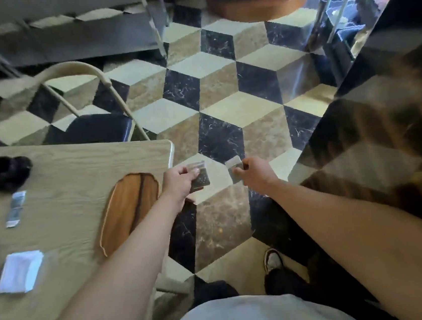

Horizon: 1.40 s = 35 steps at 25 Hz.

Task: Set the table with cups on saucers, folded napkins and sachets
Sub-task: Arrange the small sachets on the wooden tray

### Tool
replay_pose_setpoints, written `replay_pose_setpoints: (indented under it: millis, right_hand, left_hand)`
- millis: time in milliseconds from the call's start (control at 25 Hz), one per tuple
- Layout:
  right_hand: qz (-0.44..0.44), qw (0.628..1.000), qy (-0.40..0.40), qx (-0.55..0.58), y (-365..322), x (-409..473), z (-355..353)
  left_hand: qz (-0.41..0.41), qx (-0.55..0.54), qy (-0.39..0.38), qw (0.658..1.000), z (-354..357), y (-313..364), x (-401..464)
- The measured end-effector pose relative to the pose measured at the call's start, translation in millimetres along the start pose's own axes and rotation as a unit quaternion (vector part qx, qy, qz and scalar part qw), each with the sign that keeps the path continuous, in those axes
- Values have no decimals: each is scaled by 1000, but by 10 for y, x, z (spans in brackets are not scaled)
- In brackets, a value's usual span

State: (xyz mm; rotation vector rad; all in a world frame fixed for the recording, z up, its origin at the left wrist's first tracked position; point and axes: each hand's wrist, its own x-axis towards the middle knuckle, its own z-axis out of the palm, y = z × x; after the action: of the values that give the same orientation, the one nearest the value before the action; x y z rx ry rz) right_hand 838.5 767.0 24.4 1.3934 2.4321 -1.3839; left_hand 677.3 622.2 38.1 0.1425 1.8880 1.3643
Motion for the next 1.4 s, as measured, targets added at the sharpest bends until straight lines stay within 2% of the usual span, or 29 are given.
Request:
replay_pose_setpoints:
  millis: [160,280,400,640,760,880,1160,1280,1400]
  right_hand:
    - [-75,991,-104,-28,-586,469,10]
    - [-136,971,-177,-83,-1111,701,206]
    - [-197,947,-219,-132,-1632,792,538]
    - [-313,896,-204,-239,-2488,643,1181]
    - [-325,881,-245,-240,-2766,644,1423]
    - [-345,871,-251,-245,-2976,692,1665]
    - [-337,858,-293,-254,-3210,980,2200]
    - [-322,858,-332,-223,-3390,1077,2387]
    - [-316,844,-373,-220,-3487,1218,2503]
  left_hand:
    - [-9,-69,122,990,-346,93,-87]
    - [-13,-121,219,968,-641,-14,-223]
    - [-34,-164,284,944,-957,-171,-330]
    - [-17,-250,323,913,-1788,-362,-354]
    - [2,-272,330,904,-2089,-362,-363]
    - [0,-298,359,885,-2292,-381,-362]
    - [-36,-316,422,849,-2523,-434,-195]
    - [-55,-305,464,830,-2634,-416,-53]
    - [-84,-314,467,823,-2631,-365,72]
